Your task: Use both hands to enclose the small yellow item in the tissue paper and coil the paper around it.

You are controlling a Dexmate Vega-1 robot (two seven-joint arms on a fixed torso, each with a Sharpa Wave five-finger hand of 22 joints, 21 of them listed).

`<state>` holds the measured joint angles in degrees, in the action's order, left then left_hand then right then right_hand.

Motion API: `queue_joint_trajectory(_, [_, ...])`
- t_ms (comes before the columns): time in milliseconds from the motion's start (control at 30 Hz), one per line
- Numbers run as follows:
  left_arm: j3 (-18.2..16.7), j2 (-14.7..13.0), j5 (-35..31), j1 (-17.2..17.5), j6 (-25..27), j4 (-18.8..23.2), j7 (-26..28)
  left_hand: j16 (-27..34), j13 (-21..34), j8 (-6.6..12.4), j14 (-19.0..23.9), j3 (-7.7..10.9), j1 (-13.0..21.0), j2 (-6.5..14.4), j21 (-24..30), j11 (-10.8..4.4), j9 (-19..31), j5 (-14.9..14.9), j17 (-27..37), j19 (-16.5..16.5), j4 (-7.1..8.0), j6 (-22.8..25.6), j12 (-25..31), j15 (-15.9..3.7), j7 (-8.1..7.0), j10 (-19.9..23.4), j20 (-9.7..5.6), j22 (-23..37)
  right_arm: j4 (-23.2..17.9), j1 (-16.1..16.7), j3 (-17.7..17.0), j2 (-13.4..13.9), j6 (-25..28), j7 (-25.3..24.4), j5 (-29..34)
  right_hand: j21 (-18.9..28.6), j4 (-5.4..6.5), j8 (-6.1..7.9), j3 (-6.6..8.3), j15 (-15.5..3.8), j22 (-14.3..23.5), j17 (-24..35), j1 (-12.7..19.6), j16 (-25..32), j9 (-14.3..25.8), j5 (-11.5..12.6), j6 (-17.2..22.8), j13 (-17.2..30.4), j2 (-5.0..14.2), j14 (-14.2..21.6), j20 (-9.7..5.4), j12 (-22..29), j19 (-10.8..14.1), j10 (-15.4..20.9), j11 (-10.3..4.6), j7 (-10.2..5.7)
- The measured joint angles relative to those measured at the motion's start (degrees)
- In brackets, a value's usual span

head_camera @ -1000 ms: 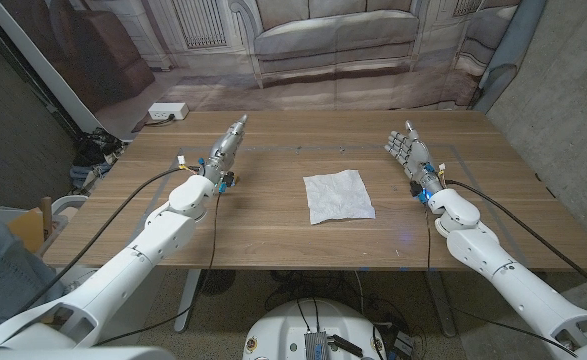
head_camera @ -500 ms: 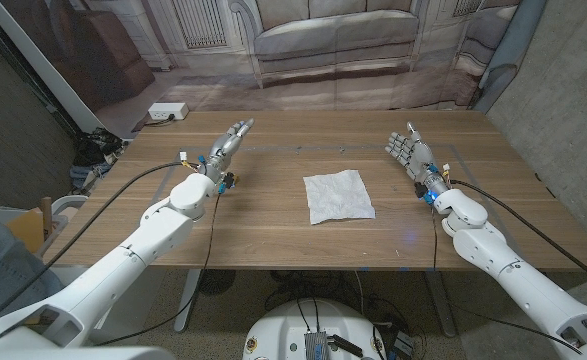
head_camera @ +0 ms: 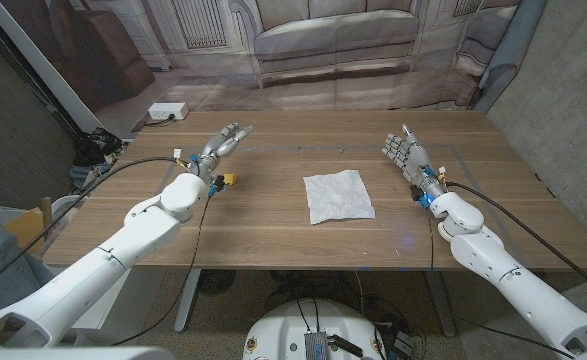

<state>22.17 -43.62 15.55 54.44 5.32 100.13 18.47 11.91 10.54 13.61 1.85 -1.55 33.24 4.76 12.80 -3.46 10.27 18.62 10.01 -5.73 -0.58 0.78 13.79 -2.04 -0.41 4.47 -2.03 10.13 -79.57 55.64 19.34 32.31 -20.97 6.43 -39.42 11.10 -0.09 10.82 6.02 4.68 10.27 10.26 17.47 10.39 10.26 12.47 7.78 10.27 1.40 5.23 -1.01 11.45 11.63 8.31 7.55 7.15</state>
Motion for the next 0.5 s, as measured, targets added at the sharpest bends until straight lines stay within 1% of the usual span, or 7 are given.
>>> queue_joint_trajectory(33, [-0.36,-1.37,-0.65,0.92,0.36,1.51,0.36,0.0,0.0,0.0,0.0,0.16,0.38,0.11,-0.13,-0.05,0.0,0.0,0.0,0.0,-0.16,0.4,0.0,0.0,-0.02,0.05,0.0,0.0,-0.14,0.16,0.07,-0.11,-0.34,-1.32,0.71,0.0,0.0,0.0,0.0,0.0,0.0,0.0,0.0,0.0,0.0,0.0,0.0,0.0,0.0,0.0,0.0,0.0,0.0,0.0,0.0,0.0])
queue_joint_trajectory(167, [-0.44,-1.76,-2.61,1.13,1.5,1.9,1.39,0.0,0.0,0.0,0.61,0.38,0.71,0.23,-0.32,-0.32,0.0,0.0,0.0,0.0,-0.38,0.79,0.0,-0.01,-0.22,0.33,0.0,0.0,-0.72,0.81,0.3,-0.58,-0.5,-1.74,0.95,0.0,0.0,0.0,0.0,0.0,0.0,0.0,0.0,0.0,0.0,0.0,0.0,0.0,0.0,0.0,0.2,0.0,-0.21,0.0,0.0,0.0])
queue_joint_trajectory(200, [-0.52,-2.44,-3.32,1.5,1.84,2.6,1.74,0.0,0.0,0.0,0.61,0.21,1.1,-0.13,-0.32,-0.53,0.06,0.0,0.0,0.0,-0.55,1.03,0.0,-0.01,-0.15,0.53,0.0,0.0,-0.73,0.82,0.31,-0.59,-0.5,-1.74,0.95,0.0,0.0,0.0,0.0,0.0,0.0,0.0,0.0,0.0,0.0,0.0,0.0,0.0,0.0,0.0,0.2,0.0,-0.21,0.0,0.0,0.0])
queue_joint_trajectory(233, [-0.52,-2.44,-3.73,1.5,2.04,2.6,1.91,0.0,0.0,0.0,0.61,0.23,1.25,0.04,-0.32,-0.72,0.19,0.0,0.0,0.0,-0.53,1.18,0.0,-0.01,0.0,0.73,0.0,0.06,-0.94,1.1,0.39,-0.77,-0.92,-2.47,1.31,0.0,0.0,0.0,0.0,0.0,0.0,0.0,0.0,0.0,0.0,0.0,0.0,0.0,0.0,0.0,0.2,0.0,-0.21,0.0,0.0,0.0])
queue_joint_trajectory(300, [-0.54,-2.96,-4.82,1.73,2.55,3.2,2.35,0.0,0.0,0.0,1.1,0.32,1.32,0.08,-0.32,-0.52,0.29,0.0,0.0,0.0,-0.77,1.51,0.0,-0.05,-0.34,0.96,0.0,0.15,-1.21,1.44,0.44,-0.98,-1.34,-3.15,1.62,0.0,0.0,0.0,0.0,0.0,0.0,0.0,0.0,0.0,0.0,0.0,0.0,0.0,0.0,0.0,0.2,0.0,-0.21,0.0,0.0,0.0])
queue_joint_trajectory(333, [-0.54,-2.96,-4.98,1.73,2.63,3.2,2.41,0.0,0.0,0.0,1.43,0.39,2.21,0.07,-0.32,-0.57,0.29,0.0,0.0,0.37,-1.01,1.83,0.0,0.0,-0.32,1.36,0.09,0.15,-1.38,1.68,0.46,-1.07,-1.57,-3.46,1.77,0.0,0.0,0.0,0.0,0.0,0.0,0.0,0.0,0.0,0.0,0.0,0.0,0.0,0.0,0.0,0.2,0.0,-0.21,0.0,0.0,0.0])
queue_joint_trajectory(500, [-0.54,-3.14,-8.08,1.78,4.15,3.42,3.71,0.0,0.0,0.0,3.59,0.62,3.38,0.2,0.39,-0.62,0.29,-0.45,-0.01,3.09,-1.72,3.56,-0.01,-0.09,-0.28,2.87,-0.02,0.43,-2.1,2.55,0.52,-1.34,-1.57,-3.46,1.77,0.0,0.0,0.0,0.0,-0.01,-0.01,0.0,0.0,0.0,0.0,0.0,0.2,0.0,0.0,0.0,0.2,0.0,-0.21,0.0,0.0,-0.2])
